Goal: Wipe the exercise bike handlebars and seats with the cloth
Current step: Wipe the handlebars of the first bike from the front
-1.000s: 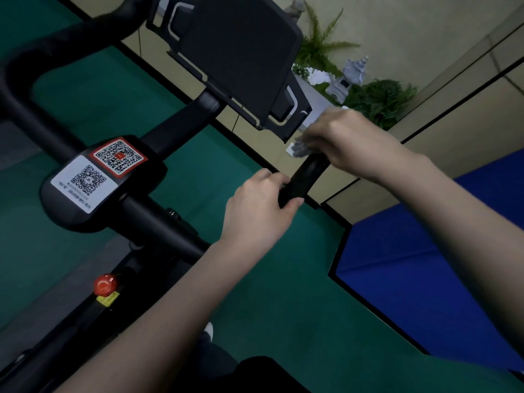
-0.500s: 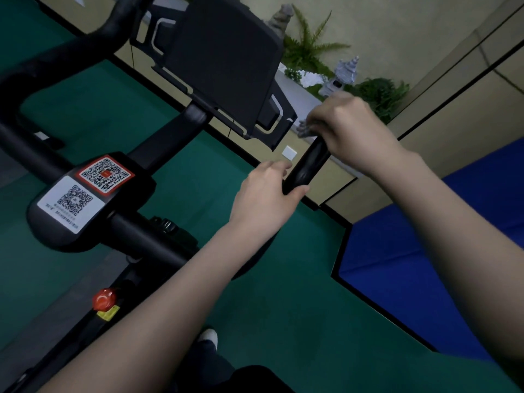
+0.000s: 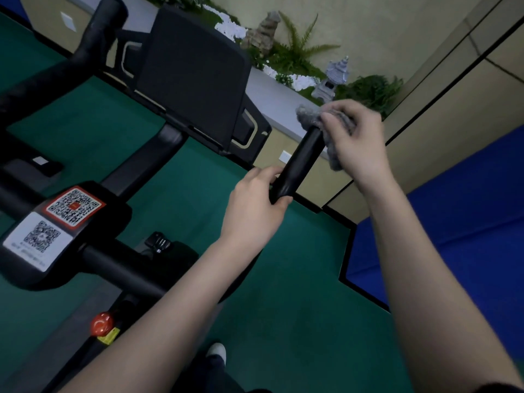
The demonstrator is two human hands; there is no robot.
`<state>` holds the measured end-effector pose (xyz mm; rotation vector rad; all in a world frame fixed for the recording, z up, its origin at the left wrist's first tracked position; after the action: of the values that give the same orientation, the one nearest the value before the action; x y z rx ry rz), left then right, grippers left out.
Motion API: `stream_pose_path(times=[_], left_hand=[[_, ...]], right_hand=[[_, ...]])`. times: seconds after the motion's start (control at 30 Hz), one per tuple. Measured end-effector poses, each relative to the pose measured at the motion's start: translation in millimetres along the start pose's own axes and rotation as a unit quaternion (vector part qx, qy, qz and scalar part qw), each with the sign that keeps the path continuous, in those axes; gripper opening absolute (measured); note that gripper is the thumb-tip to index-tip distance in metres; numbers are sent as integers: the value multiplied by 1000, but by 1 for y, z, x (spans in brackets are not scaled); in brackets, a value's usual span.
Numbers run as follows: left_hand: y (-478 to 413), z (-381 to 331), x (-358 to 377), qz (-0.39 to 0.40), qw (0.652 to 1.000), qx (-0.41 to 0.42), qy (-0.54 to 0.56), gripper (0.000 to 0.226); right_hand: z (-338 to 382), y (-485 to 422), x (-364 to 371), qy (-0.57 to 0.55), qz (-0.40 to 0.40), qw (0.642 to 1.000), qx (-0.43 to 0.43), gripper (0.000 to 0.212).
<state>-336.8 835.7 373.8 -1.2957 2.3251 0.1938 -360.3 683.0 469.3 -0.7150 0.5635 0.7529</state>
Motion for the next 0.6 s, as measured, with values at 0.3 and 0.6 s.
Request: stream_pose_path(times=[0.3,0.6], left_hand=[[1,0,1,-13,1000,7,3,46],[1,-1,1,-25,1000,13,0,47]], right_hand=[[-17,16,11,-139,-96,985,40,16],[-57,39,50,-520,-36,812,263,29]])
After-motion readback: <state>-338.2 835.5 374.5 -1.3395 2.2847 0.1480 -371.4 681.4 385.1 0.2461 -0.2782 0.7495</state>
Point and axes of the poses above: each hand's wrist, its own y-axis away from the middle knuckle, its own x-axis out of the palm, z = x × y, the point moved 5 cm from there along -y, towards the middle knuckle
